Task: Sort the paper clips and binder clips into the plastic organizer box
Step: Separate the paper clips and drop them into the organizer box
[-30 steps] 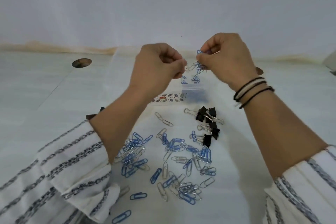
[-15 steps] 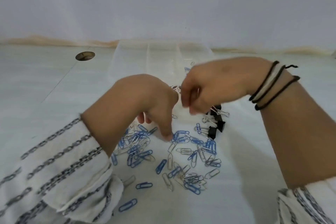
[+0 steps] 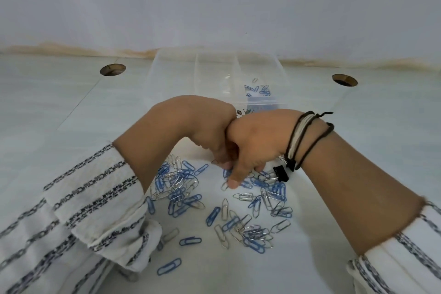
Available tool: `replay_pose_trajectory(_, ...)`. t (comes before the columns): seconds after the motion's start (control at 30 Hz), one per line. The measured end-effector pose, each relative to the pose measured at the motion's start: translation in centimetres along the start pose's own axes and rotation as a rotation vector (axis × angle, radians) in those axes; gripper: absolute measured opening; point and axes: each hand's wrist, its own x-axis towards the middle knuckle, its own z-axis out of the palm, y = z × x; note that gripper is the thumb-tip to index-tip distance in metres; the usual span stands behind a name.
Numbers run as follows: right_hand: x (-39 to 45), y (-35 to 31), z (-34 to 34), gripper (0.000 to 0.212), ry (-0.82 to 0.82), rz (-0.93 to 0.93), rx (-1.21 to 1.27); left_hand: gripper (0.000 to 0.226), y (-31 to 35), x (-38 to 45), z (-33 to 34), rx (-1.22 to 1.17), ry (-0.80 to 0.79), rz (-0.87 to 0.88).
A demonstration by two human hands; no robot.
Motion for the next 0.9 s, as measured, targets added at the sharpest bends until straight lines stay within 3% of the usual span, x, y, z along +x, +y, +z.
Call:
replay_pose_trajectory(0.13,0.2,0.3,0.0,0.017,-0.019,-0.044,0.138,0.016,-0.4,0.3,0.1,-0.139,-0.102,-0.019)
replay_pose_trajectory(0.23,0.5,0.6,0.1,0.021,-0.022,-0.057,0.158,0.015,-0.5,0.1,0.1,-0.163,-0.138,-0.028)
replay_pose_trajectory(0.33,0.7,0.7,0.1,0.004,0.002,-0.045,0.12,0.009,-0.7,-0.3,0.0,-0.159,-0.162,-0.044)
replay_pose_trajectory(0.43,0.8,0.7,0.1,0.012,0.015,-0.046,0.084,0.023,-0.9,-0.5,0.0,-0.181,-0.172,-0.073)
replay_pose_trajectory(0.57,0.6,0.7,0.1,0.017,0.022,-0.057,0.019,0.01,-0.8,-0.5,0.1,-0.138,-0.145,-0.062)
replay_pose_trajectory(0.7,-0.4,1.5,-0.7,0.006,0.015,-0.049,0.031,0.01,-0.6,-0.7,0.1,-0.062,-0.142,-0.085)
replay_pose_trajectory(0.8,-1.9,2.8,-2.5,0.003,0.102,-0.05,0.071,0.006,-0.5,-1.5,-0.8,-0.065,-0.092,-0.055)
replay_pose_trajectory(0.9,-3.8,4.6,-4.4,0.005,0.329,-0.056,0.202,0.005,-0.8,-3.0,-2.5,-0.235,0.049,0.064)
